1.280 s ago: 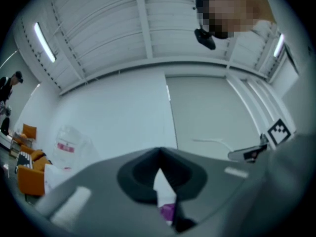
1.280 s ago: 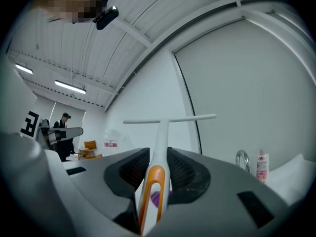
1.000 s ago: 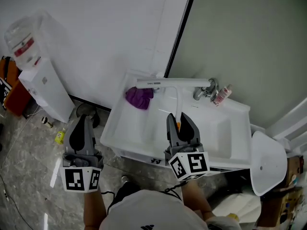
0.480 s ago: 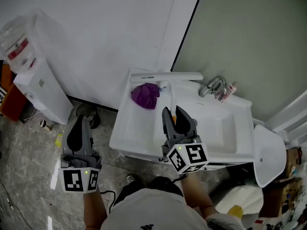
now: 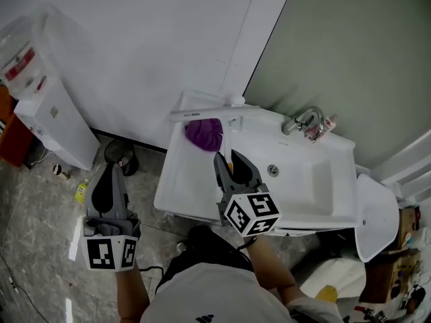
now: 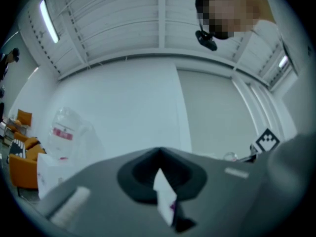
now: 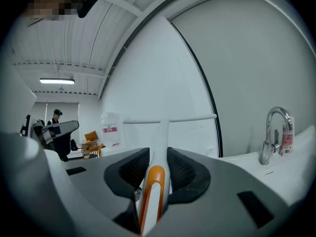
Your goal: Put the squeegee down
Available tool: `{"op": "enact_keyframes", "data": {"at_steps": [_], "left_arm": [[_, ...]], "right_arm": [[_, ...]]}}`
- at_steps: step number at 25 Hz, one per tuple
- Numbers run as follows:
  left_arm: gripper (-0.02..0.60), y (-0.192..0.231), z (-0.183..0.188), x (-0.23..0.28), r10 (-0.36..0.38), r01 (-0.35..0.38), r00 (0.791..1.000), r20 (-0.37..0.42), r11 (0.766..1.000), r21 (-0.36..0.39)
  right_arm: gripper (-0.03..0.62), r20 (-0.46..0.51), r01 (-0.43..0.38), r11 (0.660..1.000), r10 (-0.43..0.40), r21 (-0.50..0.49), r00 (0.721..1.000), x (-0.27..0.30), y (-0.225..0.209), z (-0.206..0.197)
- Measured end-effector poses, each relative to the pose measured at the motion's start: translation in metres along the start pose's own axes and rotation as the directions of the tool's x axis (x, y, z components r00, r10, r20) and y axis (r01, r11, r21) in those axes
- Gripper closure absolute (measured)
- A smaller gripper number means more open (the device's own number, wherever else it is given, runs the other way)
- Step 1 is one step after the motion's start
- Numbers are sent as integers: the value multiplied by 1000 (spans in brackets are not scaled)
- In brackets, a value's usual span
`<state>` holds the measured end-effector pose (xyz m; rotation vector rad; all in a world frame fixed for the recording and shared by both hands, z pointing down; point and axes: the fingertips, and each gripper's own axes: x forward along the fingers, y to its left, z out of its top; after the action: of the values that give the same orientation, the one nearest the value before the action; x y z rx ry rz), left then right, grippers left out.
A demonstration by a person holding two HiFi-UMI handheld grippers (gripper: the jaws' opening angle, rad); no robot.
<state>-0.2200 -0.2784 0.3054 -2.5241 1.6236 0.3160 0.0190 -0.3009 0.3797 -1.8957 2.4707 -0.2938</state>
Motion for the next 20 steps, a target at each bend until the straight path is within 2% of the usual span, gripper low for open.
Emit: {"op": "enact_keyframes", "data": {"at_steps": [8,20], "left_arm": [[574,10,-14,21,33,-33,999,-26,999,-3],[574,20,-34,55,88,-88,994,-62,996,1]], "right_arm": [[484,-128,-18,999,24,47,992,47,-12,-40],[484,-279,-37,994,64,102,958,112,-35,-90]]}}
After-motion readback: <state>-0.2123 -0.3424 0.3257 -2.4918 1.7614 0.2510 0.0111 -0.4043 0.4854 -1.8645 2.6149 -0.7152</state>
